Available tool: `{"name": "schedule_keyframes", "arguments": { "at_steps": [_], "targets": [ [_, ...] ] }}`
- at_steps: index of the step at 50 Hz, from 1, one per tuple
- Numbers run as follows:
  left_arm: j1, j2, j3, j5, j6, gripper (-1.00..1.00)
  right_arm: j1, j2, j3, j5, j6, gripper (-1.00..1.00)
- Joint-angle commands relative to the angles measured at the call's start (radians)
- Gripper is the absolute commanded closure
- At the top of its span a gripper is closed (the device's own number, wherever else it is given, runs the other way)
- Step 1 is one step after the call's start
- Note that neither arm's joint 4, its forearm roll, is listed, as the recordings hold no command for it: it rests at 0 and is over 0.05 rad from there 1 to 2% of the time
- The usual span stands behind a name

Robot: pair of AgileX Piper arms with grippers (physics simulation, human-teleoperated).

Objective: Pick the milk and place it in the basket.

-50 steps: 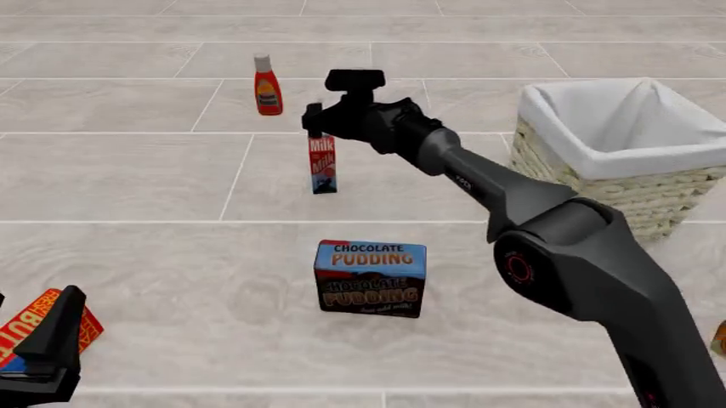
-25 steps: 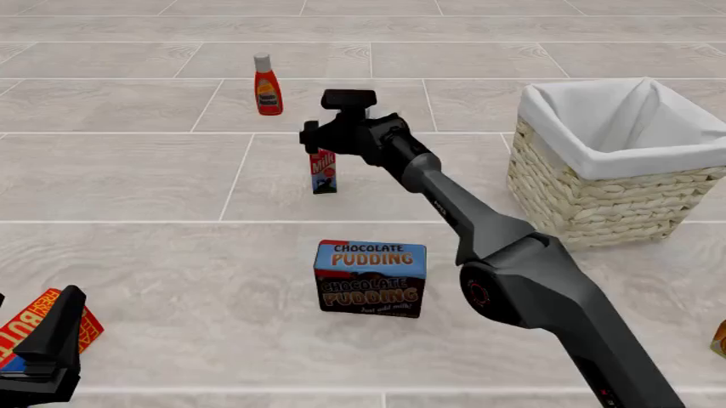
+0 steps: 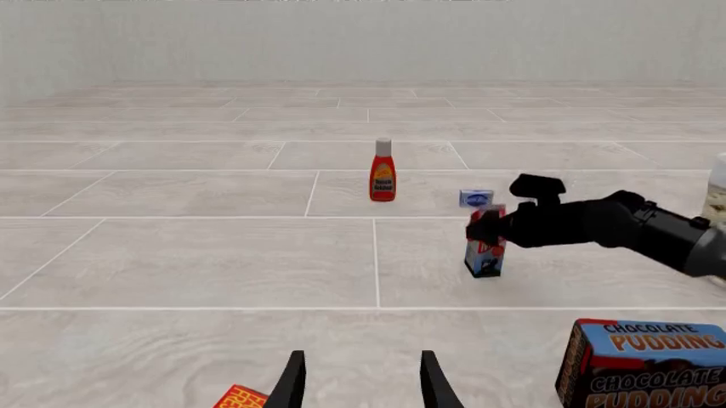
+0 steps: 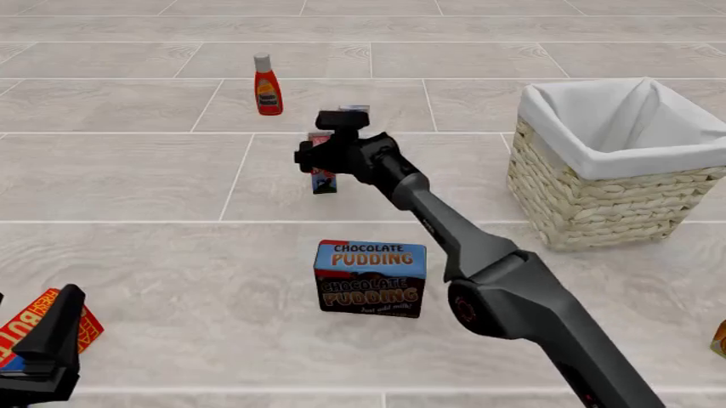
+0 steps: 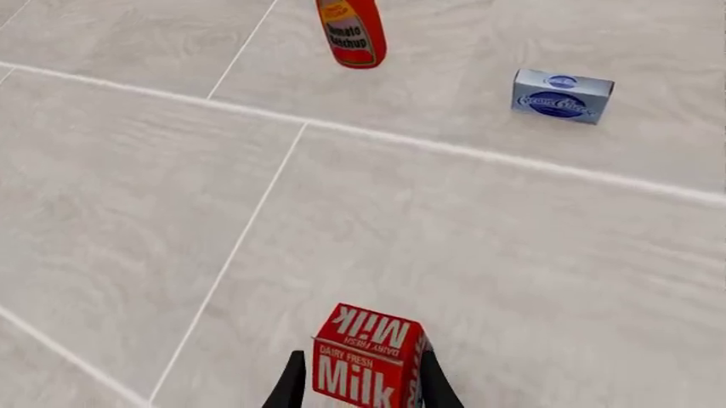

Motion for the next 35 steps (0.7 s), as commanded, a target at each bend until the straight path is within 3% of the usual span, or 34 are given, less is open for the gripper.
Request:
{"name": "schedule_keyframes", "arguments": {
  "at_steps": [1,11,12,35],
  "targets": [
    [0.0,0.003,-0.011,0.002,0.003,-1.0,0.013,0.036,-0.007,0.007,0.015,-1.0],
    [0.0,-0.007,-0.011,0.004,0.007,-1.0,0.017,0.043,-0.007,0.013,0.022,-1.0],
    [0.0,-0.006,-0.01,0.004,0.007,-1.0,0.014,0.041,-0.007,0.015,0.017,1.0],
    [0.001,0.004,-0.009,0.0,0.002,-1.0,-0.003,-0.022,-0.006,0.018,-0.074,1.0]
  ]
}}
